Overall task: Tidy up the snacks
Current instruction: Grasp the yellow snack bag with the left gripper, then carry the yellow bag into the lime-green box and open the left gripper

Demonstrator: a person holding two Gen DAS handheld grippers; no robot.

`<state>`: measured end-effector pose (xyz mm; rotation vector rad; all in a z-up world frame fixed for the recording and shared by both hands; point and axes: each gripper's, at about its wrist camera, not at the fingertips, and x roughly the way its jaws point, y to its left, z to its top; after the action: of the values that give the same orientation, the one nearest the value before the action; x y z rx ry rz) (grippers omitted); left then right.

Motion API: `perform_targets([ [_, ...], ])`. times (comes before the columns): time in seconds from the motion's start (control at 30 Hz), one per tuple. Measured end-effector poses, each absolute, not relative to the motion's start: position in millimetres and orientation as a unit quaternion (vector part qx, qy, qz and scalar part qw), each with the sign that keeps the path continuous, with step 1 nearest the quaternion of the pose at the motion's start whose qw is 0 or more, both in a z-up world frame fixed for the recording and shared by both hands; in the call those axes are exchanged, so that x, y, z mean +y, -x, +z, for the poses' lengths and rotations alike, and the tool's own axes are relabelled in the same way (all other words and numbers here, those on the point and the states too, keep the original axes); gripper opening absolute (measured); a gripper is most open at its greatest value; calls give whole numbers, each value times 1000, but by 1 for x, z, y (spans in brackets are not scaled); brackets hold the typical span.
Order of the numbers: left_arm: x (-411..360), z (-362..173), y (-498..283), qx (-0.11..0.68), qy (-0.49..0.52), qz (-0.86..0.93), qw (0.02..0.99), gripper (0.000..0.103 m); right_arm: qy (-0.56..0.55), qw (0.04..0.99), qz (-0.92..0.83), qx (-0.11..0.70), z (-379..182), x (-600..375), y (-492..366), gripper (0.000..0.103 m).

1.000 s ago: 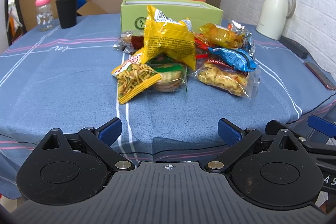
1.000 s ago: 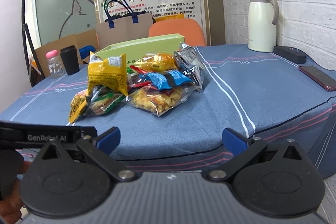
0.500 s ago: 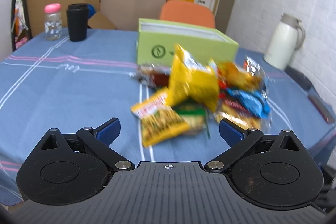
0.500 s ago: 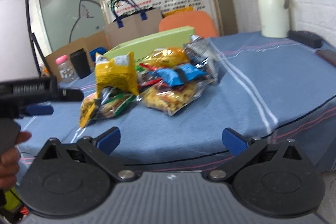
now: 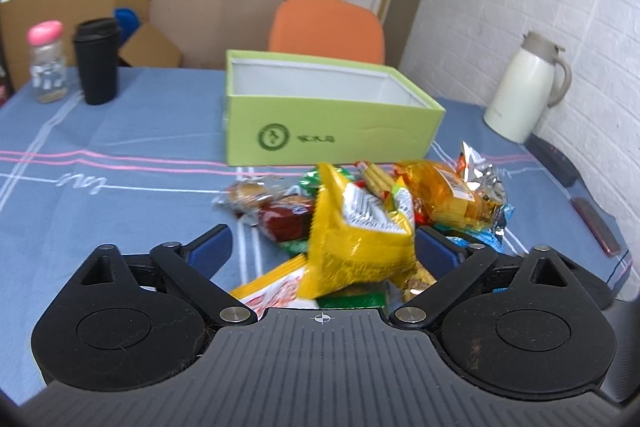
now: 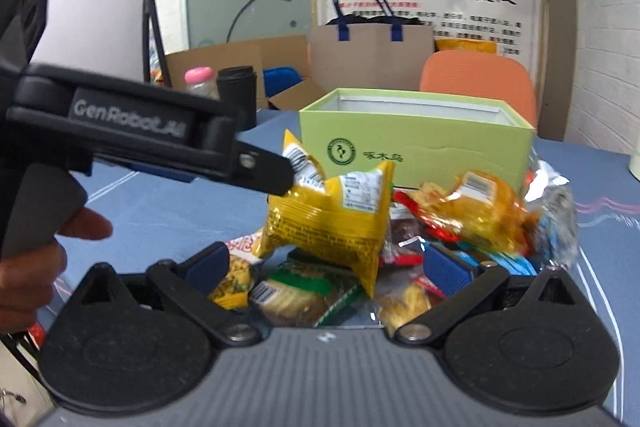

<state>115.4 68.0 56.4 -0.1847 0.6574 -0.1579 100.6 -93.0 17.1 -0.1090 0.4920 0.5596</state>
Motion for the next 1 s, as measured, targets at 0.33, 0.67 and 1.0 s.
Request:
perform_targets([
  [0.33,68,35,-151,371,131,-132,910,69,58,920,301,245,4,-84,-135,84],
  [0.67,76,68,-158,336,156,-180,911,45,62,931,301,200,48,-88,-140,69],
  [1.0,92,122,-254,286,114,-158,938,45,74,930,307,188,94,-55,-257,70],
])
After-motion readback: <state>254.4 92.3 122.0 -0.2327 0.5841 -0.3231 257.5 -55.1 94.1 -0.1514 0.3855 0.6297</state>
